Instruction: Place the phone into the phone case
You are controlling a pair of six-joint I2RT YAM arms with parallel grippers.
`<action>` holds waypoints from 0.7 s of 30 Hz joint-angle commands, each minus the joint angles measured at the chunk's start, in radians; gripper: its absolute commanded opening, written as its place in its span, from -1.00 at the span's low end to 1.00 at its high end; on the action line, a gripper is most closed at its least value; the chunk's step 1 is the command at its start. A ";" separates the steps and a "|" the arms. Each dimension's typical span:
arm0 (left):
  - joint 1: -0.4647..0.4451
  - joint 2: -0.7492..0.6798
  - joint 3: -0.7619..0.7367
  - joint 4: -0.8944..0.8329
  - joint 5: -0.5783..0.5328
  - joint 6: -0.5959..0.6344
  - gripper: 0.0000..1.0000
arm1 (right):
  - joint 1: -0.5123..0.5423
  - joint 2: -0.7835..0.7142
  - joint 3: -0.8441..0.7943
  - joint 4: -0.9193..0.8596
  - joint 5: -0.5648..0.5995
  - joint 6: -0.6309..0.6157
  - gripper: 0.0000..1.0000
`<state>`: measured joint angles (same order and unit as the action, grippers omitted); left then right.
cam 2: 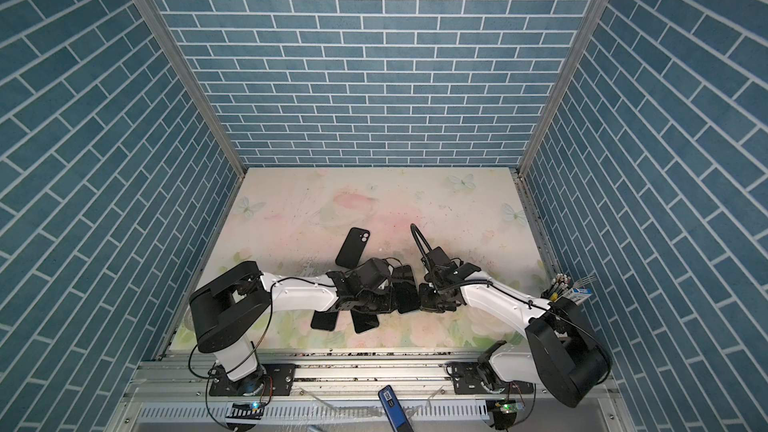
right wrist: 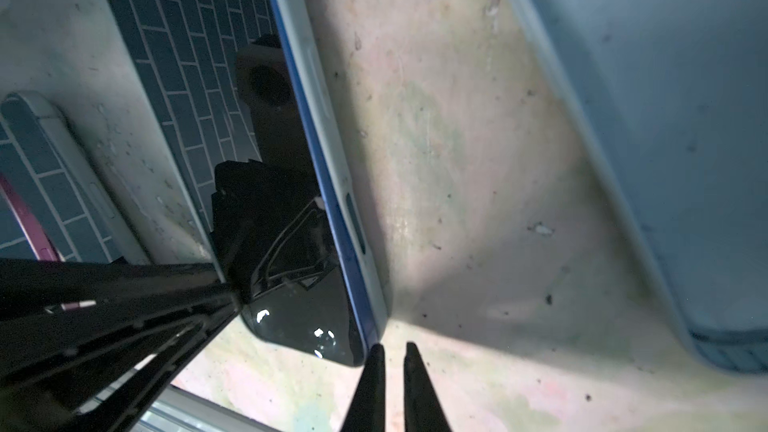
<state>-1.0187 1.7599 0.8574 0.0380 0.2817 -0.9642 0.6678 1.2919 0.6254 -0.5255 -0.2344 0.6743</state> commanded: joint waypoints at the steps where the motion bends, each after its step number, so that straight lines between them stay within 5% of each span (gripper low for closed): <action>1: 0.003 0.025 -0.030 -0.039 -0.022 0.013 -0.60 | 0.011 0.002 0.025 0.007 -0.016 0.007 -0.74; 21: 0.003 0.036 -0.027 -0.026 -0.010 0.011 -0.59 | 0.014 -0.008 0.023 0.008 -0.001 0.013 -0.73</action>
<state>-1.0187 1.7599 0.8524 0.0521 0.2852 -0.9646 0.6750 1.2736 0.6258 -0.5182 -0.2325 0.6758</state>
